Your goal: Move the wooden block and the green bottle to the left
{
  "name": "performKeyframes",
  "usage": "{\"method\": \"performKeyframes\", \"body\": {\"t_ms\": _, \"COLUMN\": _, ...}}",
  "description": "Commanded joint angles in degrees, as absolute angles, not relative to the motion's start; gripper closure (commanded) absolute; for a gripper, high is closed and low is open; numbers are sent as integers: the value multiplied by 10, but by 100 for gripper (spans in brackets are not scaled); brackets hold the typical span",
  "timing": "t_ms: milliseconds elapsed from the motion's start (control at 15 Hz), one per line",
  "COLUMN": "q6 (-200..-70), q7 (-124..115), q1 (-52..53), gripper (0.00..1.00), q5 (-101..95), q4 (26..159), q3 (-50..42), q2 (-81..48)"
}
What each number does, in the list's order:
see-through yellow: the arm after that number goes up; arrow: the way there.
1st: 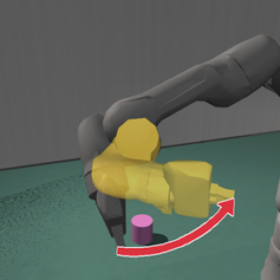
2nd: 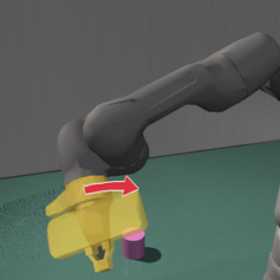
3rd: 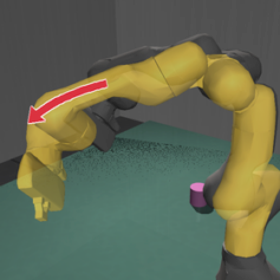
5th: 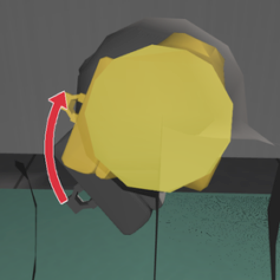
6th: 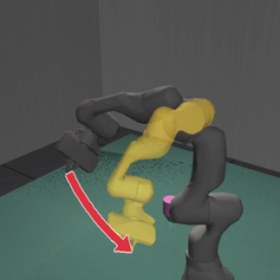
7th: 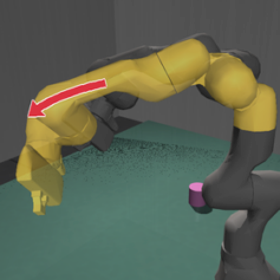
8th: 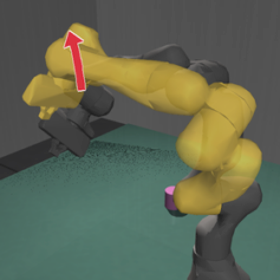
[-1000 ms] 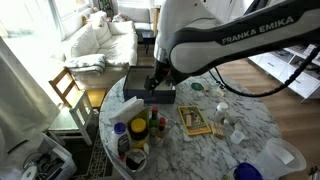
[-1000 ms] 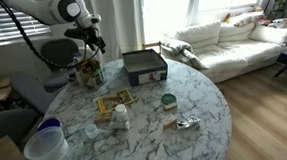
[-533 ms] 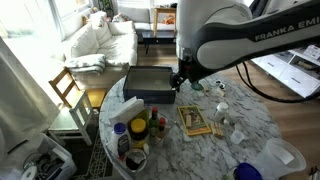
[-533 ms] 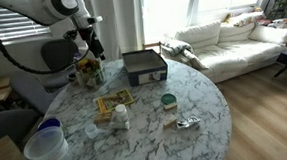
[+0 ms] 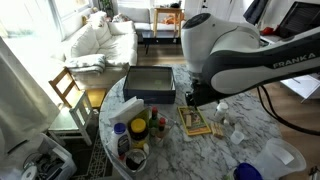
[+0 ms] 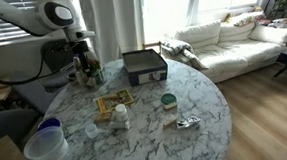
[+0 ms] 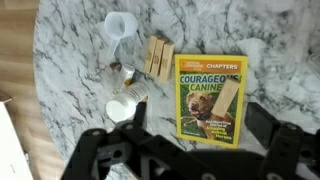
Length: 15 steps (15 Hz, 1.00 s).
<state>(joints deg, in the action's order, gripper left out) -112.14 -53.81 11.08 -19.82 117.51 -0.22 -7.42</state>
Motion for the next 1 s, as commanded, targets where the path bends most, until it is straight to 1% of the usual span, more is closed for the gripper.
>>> {"method": "performKeyframes", "body": {"t_ms": 0, "q6": -1172, "q7": -547, "q1": 91, "gripper": 0, "q5": -144, "q4": 1238, "q3": 16, "q2": -27}}
{"method": "performKeyframes", "body": {"t_ms": 600, "q6": -1320, "q7": -412, "q1": 70, "gripper": 0, "q5": 38, "q4": 1320, "q3": 28, "q2": 56}}
{"method": "performKeyframes", "body": {"t_ms": 933, "q6": -1338, "q7": -318, "q1": 64, "gripper": 0, "q5": 114, "q4": 1338, "q3": 27, "q2": 92}}
